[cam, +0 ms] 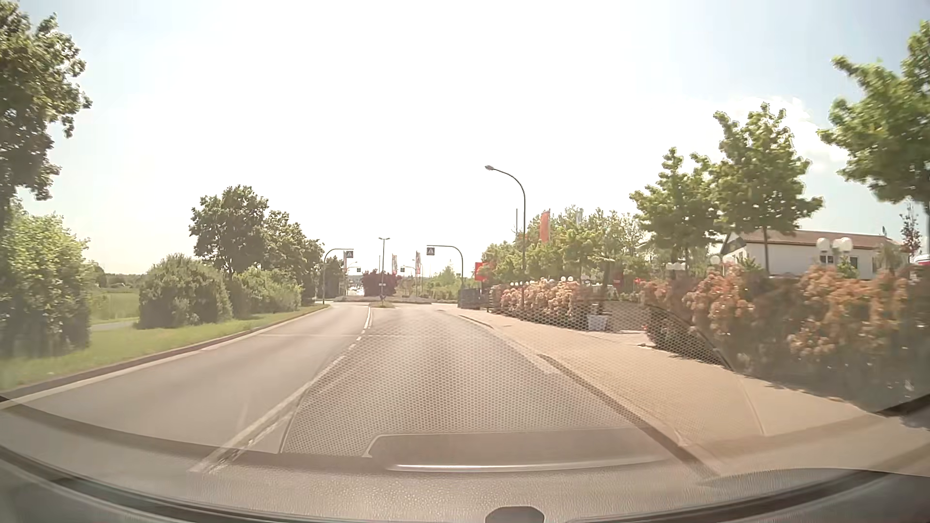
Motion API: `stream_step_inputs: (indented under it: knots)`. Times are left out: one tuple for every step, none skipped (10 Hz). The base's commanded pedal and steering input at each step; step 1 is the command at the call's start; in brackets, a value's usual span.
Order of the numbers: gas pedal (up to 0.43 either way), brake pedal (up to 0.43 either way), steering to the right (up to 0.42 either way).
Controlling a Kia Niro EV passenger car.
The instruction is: Follow the waypoints while adhering to traffic rules and regulations
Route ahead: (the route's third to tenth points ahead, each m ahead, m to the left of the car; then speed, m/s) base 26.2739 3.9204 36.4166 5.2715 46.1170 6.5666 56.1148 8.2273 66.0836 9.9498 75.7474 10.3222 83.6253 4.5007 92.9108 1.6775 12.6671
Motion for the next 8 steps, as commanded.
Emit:
stream_step_inputs:
  knots:
    - [0.0,0.0,-0.018]
    - [0.0,0.0,-0.017]
    - [0.0,0.0,-0.017]
    - [0.0,0.0,-0.017]
    - [0.0,0.0,-0.017]
    - [0.0,0.0,-0.018]
    - [0.0,0.0,-0.018]
    - [0.0,0.0,-0.018]
